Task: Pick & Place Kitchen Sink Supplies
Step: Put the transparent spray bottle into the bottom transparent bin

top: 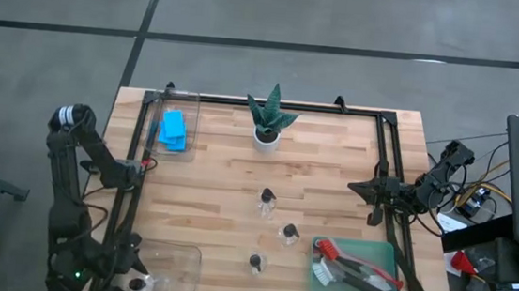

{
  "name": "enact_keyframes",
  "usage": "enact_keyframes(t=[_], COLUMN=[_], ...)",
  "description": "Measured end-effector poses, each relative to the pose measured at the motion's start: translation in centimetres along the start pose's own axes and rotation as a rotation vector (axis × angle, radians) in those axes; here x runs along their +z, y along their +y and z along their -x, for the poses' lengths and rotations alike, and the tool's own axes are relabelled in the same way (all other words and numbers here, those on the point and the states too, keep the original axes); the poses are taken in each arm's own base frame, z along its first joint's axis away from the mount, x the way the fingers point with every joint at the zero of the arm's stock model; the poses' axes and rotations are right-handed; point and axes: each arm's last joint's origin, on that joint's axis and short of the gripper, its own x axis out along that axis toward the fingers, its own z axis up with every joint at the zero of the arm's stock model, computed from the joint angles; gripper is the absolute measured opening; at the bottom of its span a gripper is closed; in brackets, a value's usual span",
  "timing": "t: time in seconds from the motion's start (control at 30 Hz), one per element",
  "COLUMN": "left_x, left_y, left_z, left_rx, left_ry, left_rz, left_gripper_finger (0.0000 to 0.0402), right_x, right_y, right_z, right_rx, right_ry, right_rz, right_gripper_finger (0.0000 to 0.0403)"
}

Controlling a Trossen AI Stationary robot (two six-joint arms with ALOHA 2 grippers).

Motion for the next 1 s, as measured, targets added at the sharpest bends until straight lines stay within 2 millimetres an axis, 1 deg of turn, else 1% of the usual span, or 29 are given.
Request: enact_keyframes(t=[0.2, 0.4, 0.57, 0.77, 1.0], left_x=[0.5, 1.5, 2.2, 3.0, 4.3], left_y=[0.8, 1.8, 2.2, 2.6, 3.4], left_z=[1.2, 2.8, 4.1, 5.4, 7.1], left_rx=[0.032, 0.068, 0.036, -0.002, 0.013], left_ry=[-0.002, -0.077, -0.1, -0.124, -0.277], left_rz=[-0.018, -0.025, -0.055, -0.05, -0.046], left_gripper_finger=[0.0314, 0.0314, 0.0314, 0.0314, 0.0314], right_x=[0.0, 0.0, 0.0, 0.0, 0.0], right_y=[0.0, 0.0, 0.0, 0.0, 0.0], right_z=[0.0, 0.0, 0.0, 0.0, 0.0], right_rx=[0.0, 0.0, 0.0, 0.0, 0.0], right_ry=[0.0, 0.0, 0.0, 0.0, 0.0], right_rz=[0.0, 0.0, 0.0, 0.0, 0.0], right_gripper_finger=[0.0008, 0.0008, 0.0008, 0.0008, 0.0008])
